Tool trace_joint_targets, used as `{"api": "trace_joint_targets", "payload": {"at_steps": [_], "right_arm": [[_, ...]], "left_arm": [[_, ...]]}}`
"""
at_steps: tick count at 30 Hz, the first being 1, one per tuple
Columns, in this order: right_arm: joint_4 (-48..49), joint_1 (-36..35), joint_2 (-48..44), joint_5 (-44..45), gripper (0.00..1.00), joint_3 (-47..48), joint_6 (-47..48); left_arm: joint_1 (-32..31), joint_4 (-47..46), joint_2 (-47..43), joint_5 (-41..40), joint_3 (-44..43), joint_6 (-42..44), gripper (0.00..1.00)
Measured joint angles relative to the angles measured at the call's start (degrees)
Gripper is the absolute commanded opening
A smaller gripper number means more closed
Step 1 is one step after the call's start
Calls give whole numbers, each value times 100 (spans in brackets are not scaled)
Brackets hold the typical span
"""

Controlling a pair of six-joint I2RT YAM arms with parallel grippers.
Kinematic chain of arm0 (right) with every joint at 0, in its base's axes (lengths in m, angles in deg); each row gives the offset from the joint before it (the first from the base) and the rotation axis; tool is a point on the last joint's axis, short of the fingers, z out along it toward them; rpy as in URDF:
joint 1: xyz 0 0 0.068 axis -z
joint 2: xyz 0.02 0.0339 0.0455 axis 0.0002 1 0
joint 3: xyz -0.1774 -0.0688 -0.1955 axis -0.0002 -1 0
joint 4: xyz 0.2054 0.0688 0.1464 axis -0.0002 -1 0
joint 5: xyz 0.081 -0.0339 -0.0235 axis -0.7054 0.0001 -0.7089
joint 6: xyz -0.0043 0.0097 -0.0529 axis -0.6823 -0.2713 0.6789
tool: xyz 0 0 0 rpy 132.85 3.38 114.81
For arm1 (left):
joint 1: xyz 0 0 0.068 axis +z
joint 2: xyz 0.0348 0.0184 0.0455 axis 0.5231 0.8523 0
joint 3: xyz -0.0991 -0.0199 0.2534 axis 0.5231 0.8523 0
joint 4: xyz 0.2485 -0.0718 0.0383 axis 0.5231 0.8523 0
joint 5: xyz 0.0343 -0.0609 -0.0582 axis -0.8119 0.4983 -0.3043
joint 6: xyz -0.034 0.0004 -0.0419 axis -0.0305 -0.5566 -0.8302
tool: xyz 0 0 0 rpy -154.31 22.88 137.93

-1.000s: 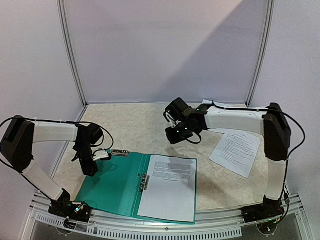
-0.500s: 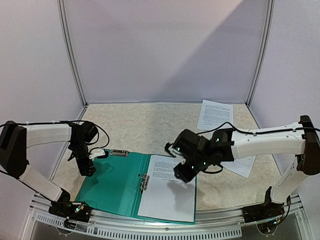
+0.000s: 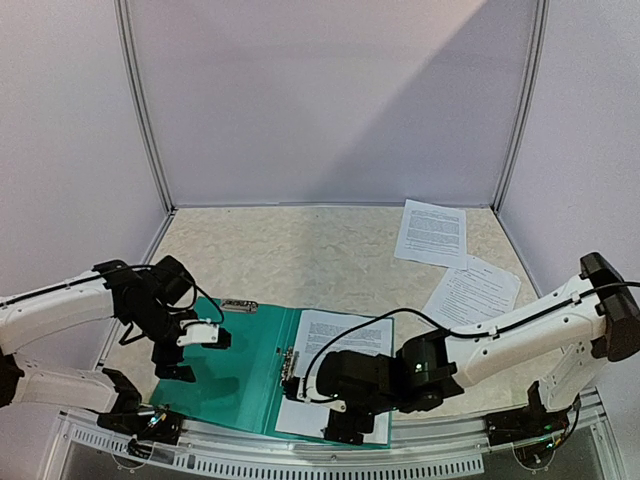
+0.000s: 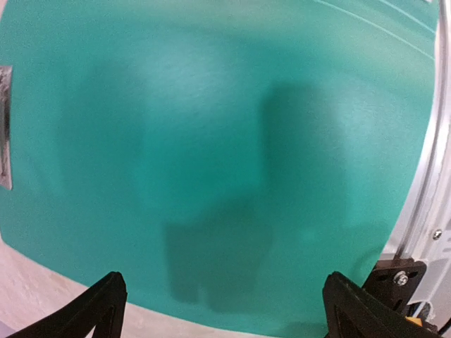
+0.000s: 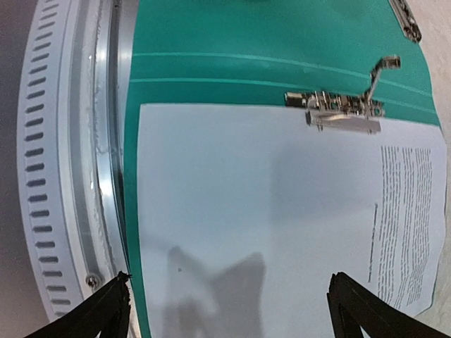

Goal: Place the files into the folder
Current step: Move the folder with some files to the center of the board.

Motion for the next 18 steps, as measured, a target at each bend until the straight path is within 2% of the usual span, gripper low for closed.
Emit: {"api": "trace_joint_targets", "payload": {"at_steps": [2, 5, 12, 18], "right_arm": [[256, -175, 304, 232, 99, 238, 146], [752, -374, 726, 476, 99, 590, 223], [1368, -581, 1884, 896, 99, 1587, 219], [1456, -605, 2374, 994, 98, 1847, 313]], "left_arm": [[-577, -184, -13, -44, 203, -33, 100], [-992, -334, -98, -122, 446, -37, 100], [-1034, -542, -557, -407, 780, -37, 100], [-973, -581, -859, -765, 1014, -59, 99]]}}
